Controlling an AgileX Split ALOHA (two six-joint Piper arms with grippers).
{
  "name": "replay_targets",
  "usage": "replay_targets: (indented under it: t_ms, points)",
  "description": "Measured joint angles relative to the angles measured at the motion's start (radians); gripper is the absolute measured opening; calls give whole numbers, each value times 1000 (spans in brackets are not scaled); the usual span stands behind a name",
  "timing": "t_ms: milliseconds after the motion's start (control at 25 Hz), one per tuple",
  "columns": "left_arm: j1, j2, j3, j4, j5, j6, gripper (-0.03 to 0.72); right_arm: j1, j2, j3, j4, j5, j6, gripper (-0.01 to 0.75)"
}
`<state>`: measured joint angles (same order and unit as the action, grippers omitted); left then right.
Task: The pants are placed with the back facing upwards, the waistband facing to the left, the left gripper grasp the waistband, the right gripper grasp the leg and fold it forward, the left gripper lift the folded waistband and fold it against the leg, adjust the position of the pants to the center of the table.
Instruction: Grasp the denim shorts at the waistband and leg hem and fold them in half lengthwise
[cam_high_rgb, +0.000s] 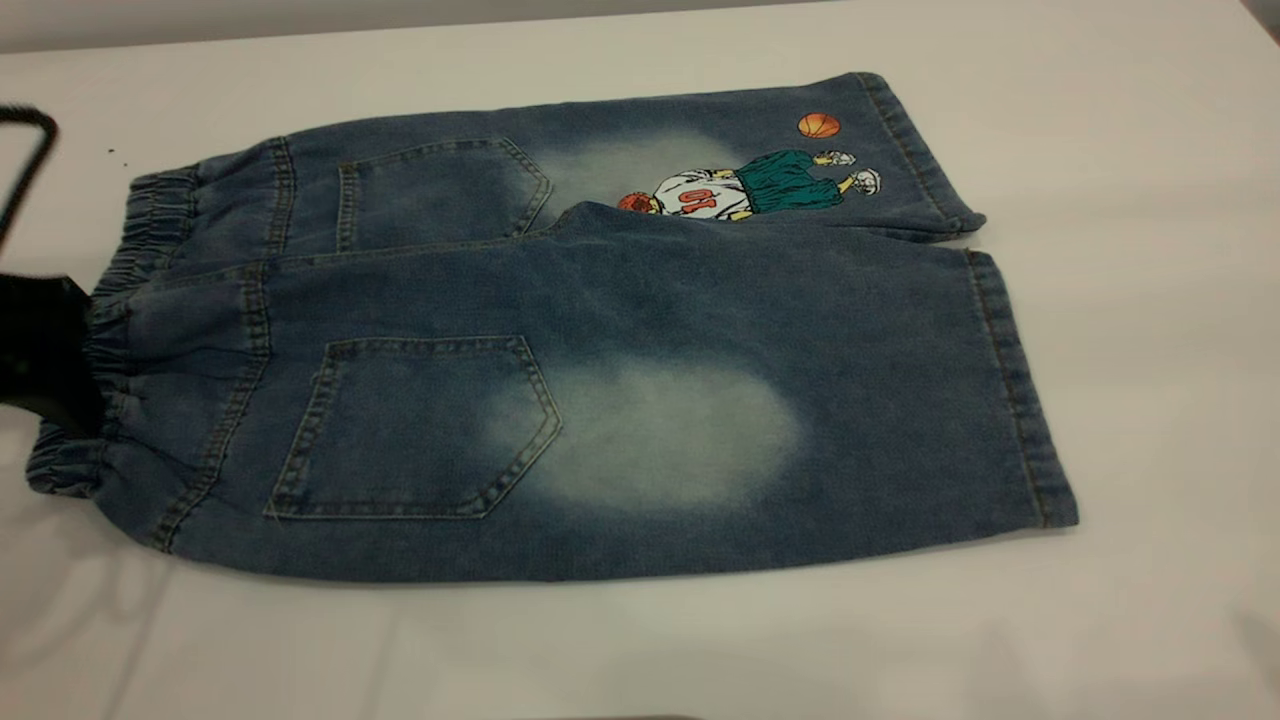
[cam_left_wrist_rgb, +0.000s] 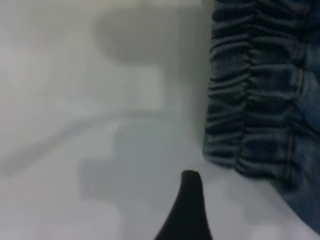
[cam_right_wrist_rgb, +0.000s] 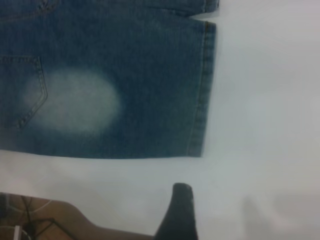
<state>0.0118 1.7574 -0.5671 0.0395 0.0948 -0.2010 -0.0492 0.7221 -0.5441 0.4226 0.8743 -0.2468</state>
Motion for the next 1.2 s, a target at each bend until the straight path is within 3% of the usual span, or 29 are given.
replay_targets:
  t_ms: [480,600,680,720,800,1200]
  points:
    - [0,185,-11,1,-162,7,570,0,14,0,54,-9,-78,594]
    - [0,200,-12,4,-216,9,459,2,14,0,75,-9,-137,594]
    - [0,205,-13,5,-258,9,321,19,25,0,90,-9,-197,594]
    - [0,207,-14,5,-273,9,218,34,37,0,97,-10,-232,594]
    - [-1,210,-16,5,-290,8,110,73,75,0,104,-15,-295,594]
    - [0,173,-17,5,-237,6,92,360,409,0,-16,-137,-387,594]
